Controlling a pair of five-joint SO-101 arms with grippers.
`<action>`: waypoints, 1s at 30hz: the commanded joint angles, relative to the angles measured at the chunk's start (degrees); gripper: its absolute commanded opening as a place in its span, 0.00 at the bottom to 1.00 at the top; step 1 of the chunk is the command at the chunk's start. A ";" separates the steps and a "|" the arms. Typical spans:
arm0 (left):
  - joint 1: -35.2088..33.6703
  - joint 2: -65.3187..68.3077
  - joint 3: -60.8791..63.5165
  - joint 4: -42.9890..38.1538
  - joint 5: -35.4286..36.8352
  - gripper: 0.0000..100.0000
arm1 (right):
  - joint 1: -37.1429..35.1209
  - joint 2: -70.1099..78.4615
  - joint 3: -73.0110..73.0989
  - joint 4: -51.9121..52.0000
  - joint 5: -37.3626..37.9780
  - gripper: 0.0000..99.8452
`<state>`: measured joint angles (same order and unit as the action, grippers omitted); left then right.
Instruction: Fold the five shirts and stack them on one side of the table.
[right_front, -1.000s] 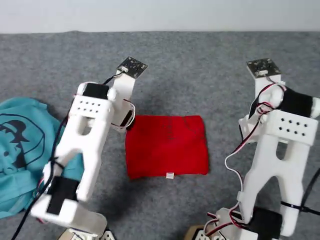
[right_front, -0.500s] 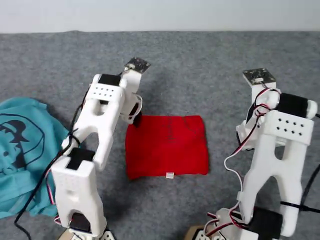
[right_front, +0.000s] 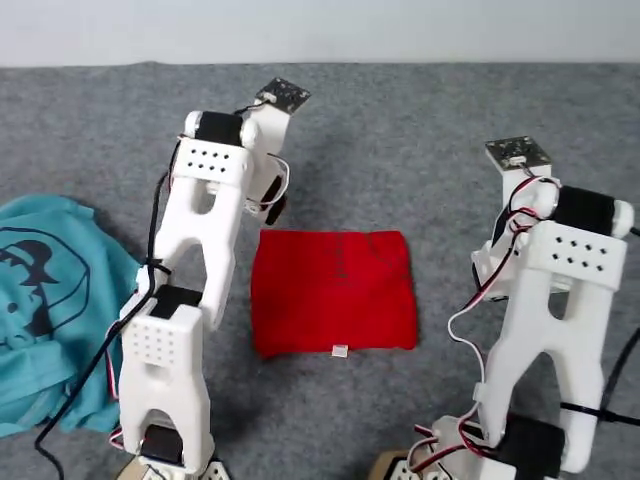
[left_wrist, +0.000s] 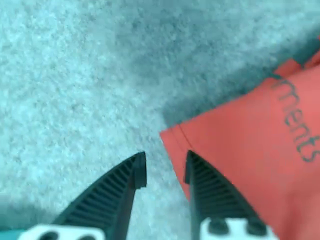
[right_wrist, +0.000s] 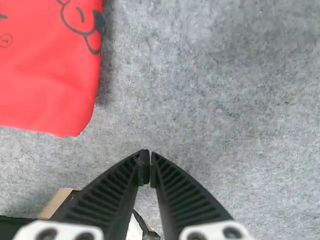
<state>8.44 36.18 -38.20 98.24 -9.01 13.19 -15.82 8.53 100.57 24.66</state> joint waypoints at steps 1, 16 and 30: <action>1.76 -6.77 4.70 2.46 -2.73 0.09 | -0.31 -2.51 -0.79 2.24 -0.79 0.01; 1.93 -10.11 30.02 -16.79 -6.42 0.09 | -0.48 -2.51 -0.79 2.07 -0.79 0.01; 0.79 -10.81 21.32 -5.36 -8.79 0.09 | -1.89 -2.51 -0.79 2.24 -8.70 0.01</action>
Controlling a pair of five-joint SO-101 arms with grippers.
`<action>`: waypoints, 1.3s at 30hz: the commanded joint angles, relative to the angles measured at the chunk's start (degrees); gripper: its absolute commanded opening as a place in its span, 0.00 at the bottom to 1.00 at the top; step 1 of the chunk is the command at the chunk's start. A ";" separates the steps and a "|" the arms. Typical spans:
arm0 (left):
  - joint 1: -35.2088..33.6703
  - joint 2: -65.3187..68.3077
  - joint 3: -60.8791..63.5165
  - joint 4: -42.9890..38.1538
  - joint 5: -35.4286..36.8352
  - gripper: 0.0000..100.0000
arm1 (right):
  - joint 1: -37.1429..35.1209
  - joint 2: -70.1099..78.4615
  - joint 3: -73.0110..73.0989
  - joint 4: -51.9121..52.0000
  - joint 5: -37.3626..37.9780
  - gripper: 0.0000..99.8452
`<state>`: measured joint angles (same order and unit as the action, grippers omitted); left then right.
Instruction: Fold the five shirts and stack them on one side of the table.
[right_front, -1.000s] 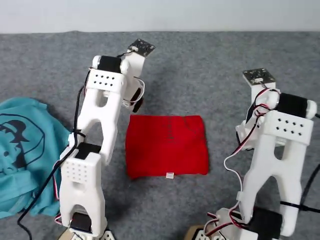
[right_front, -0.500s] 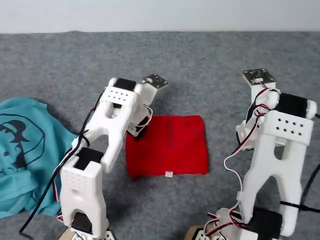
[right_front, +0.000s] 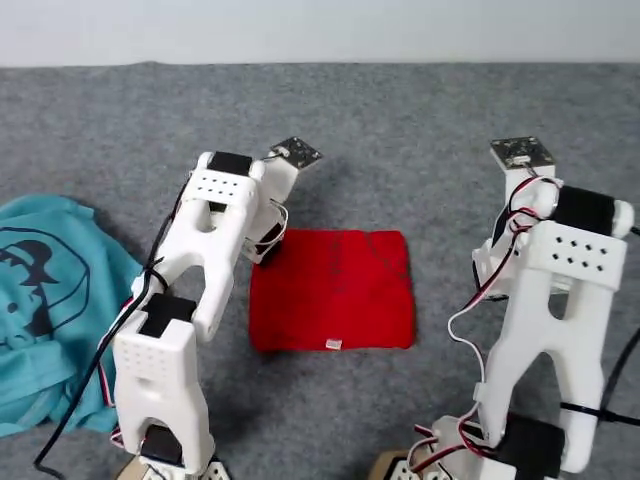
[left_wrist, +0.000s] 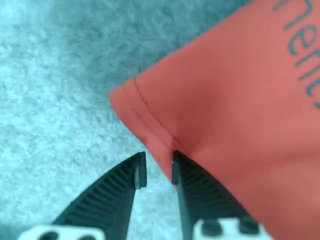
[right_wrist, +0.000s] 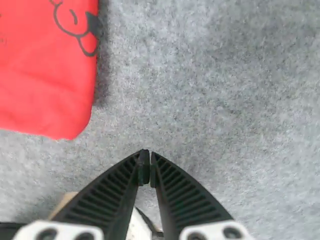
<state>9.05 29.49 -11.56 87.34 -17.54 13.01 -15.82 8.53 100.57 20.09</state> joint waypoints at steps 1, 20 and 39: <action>0.09 -4.13 -7.78 7.91 0.18 0.09 | -2.59 -2.51 -0.70 2.33 -5.63 0.01; -22.77 -34.64 -1.27 13.27 1.49 0.09 | -28.18 16.75 -0.88 -7.96 -36.92 0.33; -31.30 -36.92 2.07 13.19 -2.81 0.09 | -33.19 40.22 -1.32 -27.38 -37.36 0.33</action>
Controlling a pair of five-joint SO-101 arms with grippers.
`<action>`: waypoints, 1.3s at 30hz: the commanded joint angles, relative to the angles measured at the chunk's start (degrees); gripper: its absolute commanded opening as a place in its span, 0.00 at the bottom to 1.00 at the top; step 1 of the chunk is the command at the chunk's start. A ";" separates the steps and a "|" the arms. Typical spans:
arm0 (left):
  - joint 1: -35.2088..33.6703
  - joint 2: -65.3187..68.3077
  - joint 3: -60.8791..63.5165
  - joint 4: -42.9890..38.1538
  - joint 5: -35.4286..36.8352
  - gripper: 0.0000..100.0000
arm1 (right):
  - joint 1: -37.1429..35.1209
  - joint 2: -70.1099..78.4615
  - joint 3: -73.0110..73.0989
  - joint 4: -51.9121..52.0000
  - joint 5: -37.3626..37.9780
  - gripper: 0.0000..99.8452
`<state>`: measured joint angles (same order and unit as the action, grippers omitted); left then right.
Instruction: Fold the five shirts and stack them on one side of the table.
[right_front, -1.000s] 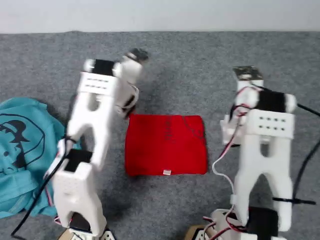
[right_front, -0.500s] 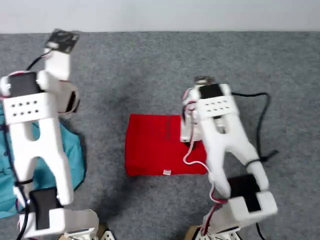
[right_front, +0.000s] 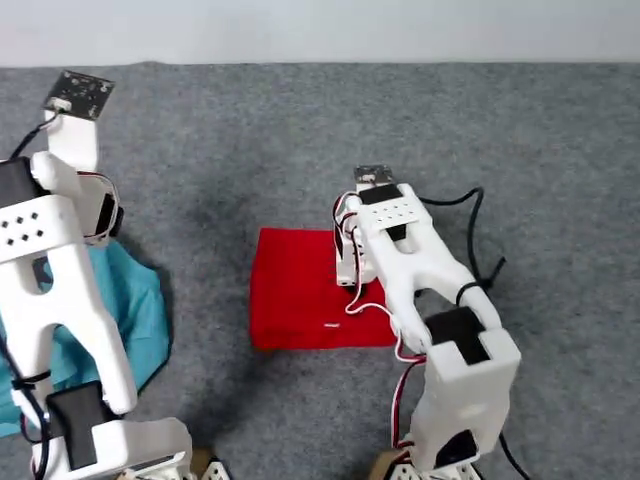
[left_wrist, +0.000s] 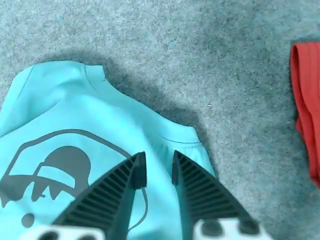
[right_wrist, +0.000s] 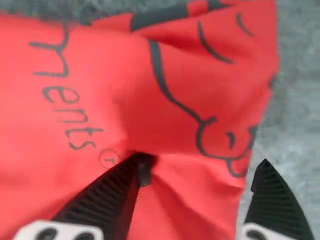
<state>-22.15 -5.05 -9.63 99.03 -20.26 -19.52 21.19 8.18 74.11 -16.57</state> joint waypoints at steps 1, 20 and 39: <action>-0.09 -2.29 0.13 1.41 -0.09 0.09 | -0.66 4.62 -1.85 -0.31 -0.70 0.32; -0.18 -2.29 0.13 1.41 -0.35 0.09 | 11.38 13.58 -29.36 27.03 10.64 0.01; -0.44 -2.81 0.13 1.49 -0.09 0.09 | 41.54 5.41 -40.44 20.53 52.92 0.01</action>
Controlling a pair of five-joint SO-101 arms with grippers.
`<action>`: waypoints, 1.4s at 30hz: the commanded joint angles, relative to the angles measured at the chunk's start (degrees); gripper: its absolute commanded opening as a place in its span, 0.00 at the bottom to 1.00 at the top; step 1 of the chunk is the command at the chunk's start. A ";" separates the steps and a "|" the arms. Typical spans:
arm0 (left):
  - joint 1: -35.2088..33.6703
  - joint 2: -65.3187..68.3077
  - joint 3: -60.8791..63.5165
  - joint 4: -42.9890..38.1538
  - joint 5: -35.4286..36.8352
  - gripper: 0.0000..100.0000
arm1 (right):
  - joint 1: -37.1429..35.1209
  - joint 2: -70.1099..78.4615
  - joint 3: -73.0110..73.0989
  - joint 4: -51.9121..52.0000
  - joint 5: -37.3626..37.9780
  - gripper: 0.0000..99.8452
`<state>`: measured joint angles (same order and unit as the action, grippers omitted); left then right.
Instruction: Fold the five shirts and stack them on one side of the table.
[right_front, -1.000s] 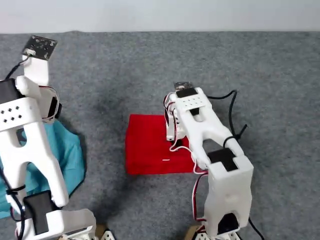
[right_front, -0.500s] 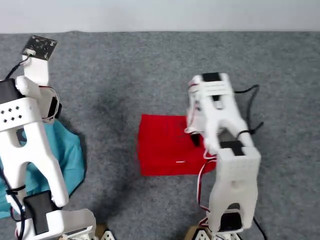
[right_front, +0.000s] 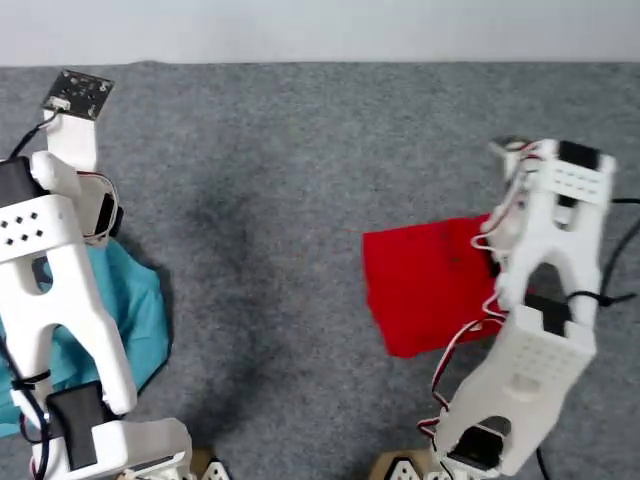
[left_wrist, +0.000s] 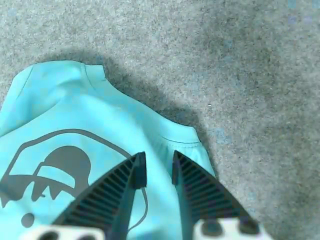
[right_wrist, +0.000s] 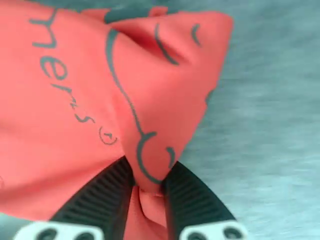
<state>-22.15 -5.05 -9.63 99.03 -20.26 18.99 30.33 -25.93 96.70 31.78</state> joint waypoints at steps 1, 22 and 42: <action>-0.44 -2.81 0.13 1.49 -0.09 0.09 | 3.38 -3.65 -7.38 -3.21 5.80 0.01; -0.09 -2.90 3.82 1.49 0.00 0.09 | -5.23 -7.52 -9.14 -8.22 -14.59 0.24; -0.09 -2.90 3.82 1.49 -0.26 0.09 | -8.04 0.48 -9.23 -0.57 -62.86 0.36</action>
<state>-22.15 -5.05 -5.67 99.03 -20.26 9.67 31.21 -31.47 96.53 -27.65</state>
